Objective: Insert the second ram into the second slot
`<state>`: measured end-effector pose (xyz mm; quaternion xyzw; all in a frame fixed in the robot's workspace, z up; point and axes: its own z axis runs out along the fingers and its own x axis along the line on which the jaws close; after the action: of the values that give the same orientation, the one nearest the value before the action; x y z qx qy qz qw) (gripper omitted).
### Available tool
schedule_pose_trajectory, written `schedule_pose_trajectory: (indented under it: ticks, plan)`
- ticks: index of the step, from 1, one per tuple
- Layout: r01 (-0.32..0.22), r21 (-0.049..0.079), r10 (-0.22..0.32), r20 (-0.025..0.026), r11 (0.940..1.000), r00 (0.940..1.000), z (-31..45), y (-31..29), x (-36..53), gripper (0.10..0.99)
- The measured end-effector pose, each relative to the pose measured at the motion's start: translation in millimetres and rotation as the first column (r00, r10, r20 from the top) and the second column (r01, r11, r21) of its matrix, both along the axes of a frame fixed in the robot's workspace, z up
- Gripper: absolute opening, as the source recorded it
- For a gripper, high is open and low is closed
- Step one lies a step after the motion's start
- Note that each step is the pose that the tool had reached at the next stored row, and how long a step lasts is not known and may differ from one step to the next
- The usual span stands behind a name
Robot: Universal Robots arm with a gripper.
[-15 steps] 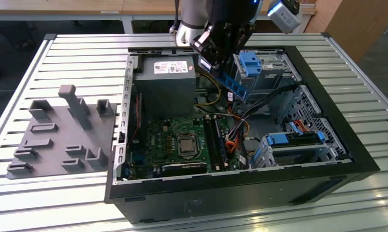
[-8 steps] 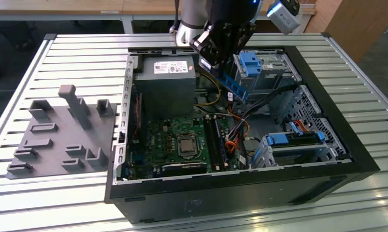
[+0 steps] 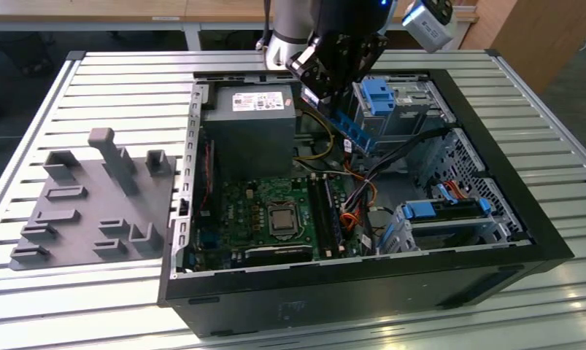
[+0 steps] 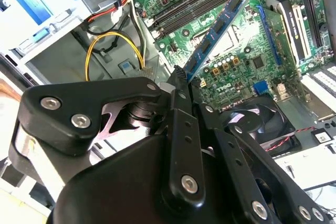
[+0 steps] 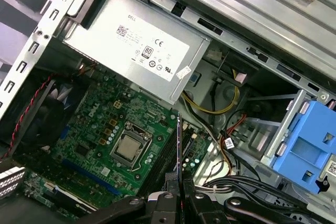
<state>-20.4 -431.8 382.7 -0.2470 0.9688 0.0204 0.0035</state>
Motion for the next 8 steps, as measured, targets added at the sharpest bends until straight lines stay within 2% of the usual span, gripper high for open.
schedule_pose_trajectory:
  ticks: [8]
  plan:
    - [0.029,0.0,-0.029,0.0,0.9996,0.9996,0.0,0.0,0.0,0.137]
